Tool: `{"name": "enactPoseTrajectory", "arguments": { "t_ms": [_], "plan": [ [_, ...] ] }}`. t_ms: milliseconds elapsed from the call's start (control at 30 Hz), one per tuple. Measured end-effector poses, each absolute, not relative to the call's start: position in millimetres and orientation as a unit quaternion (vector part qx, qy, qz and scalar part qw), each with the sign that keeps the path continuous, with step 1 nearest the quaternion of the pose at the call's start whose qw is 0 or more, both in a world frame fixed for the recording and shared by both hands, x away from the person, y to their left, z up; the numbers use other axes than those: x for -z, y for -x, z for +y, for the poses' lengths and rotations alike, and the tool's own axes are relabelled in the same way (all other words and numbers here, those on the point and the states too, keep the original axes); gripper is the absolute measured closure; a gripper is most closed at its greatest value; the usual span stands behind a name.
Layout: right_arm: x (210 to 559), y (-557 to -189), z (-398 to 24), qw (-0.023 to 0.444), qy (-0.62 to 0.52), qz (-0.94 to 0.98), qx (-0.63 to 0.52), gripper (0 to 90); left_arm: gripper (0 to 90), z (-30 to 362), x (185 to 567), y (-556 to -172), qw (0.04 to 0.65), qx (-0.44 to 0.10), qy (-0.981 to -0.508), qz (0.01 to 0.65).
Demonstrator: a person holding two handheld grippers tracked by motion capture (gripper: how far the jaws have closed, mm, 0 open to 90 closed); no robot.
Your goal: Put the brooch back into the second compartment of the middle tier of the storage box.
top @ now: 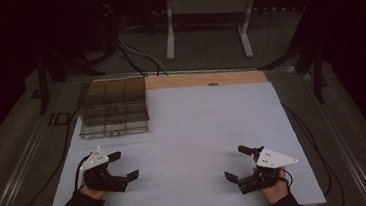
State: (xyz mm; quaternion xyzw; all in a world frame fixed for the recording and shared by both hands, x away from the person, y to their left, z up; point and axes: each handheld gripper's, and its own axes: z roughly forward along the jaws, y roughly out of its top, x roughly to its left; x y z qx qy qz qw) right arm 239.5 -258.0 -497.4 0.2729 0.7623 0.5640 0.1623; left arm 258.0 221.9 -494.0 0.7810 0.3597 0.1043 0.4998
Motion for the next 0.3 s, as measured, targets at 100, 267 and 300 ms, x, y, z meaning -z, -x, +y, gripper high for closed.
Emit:
{"name": "enactPoseTrajectory", "arguments": {
  "t_ms": [100,267,300],
  "plan": [
    [497.3,-239.3,-257.7,0.164,-0.272,0.762,-0.564,0.0,0.3,222.1,496.4,-252.9,0.495,-0.111,-0.785,0.356],
    [497.3,-239.4,-257.7,0.163,-0.271,0.762,-0.565,0.0,0.3,225.1,498.4,-249.0,0.496,-0.111,-0.783,0.359],
    [497.6,-239.7,-257.7,0.163,-0.271,0.763,-0.563,0.0,0.3,225.1,498.4,-249.0,0.496,-0.111,-0.783,0.359]
  ]
}}
